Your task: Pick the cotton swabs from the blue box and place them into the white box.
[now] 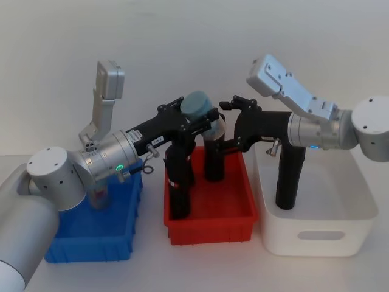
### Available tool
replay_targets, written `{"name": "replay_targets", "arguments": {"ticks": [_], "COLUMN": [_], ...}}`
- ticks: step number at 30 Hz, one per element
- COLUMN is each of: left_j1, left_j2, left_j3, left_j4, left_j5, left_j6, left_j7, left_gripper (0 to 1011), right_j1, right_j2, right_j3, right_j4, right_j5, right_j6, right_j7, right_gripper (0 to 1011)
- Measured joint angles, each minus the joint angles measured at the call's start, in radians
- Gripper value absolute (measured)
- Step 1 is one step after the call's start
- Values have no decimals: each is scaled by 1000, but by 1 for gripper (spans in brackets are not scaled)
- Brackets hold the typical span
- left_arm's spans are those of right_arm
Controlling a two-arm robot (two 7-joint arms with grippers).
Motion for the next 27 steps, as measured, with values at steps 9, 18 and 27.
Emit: {"name": "replay_targets", "arguments": {"ticks": [9,18,27], "left_j1": [4,11,14], "left_j2": [3,7,10], "left_j3": [1,2,2], "left_j4": [-2,-13,-18], "left_j5": [-2,-1,-1], "left_j6": [7,13,15], "left_j7": [2,9,13], "left_gripper": [678,678,678], "right_j1": [14,27,32], "right_j2": [-14,-27,-32], "right_j3": [-9,-17,-21], "right_j4": [20,40,47], "right_j5": [4,17,23], "right_j6": [-9,-11,-12], "right_j7": [0,-1,-1], "right_gripper": [1002,1001,850]}}
